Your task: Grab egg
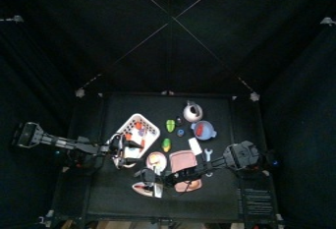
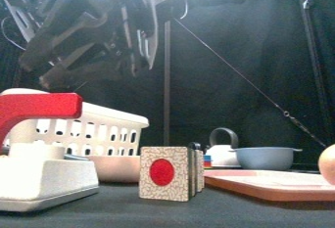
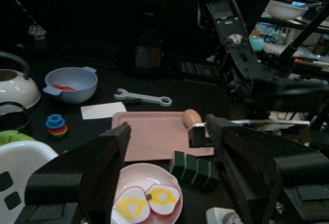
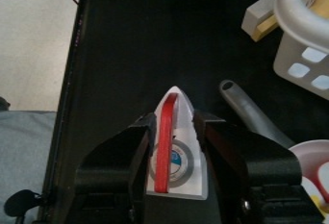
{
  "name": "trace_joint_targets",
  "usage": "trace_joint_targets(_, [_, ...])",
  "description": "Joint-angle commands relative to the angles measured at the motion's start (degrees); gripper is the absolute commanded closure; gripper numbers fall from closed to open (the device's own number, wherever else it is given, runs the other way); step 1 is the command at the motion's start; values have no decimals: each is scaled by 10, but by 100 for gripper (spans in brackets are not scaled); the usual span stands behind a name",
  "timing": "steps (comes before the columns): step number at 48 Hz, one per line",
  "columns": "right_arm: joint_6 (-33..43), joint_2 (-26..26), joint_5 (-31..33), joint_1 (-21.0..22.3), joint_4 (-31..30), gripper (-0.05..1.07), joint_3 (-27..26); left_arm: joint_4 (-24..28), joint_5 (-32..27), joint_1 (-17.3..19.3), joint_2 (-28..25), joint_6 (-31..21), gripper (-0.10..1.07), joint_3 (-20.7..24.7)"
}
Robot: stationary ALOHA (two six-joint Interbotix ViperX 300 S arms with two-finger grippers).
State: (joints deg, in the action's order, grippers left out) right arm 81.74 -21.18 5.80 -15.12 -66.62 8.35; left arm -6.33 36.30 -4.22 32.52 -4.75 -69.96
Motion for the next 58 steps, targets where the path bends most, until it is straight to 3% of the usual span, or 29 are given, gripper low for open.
trace_joint_targets(1, [0,64,0,-11,-2,27,20,0,2,0,1,1,0,7])
trace_joint_targets(19, [1,183,94,-77,29,27,170,1,2,0,1,3,0,7])
trace_joint_targets(33, [0,254,236,-167,133,27,279,0,-3,0,2,3,0,5])
trace_joint_targets(43, [-1,272,292,-210,212,27,311,1,-4,1,2,3,0,2])
trace_joint_targets(58, [-4,272,308,-234,232,27,344,1,-4,4,2,3,0,0])
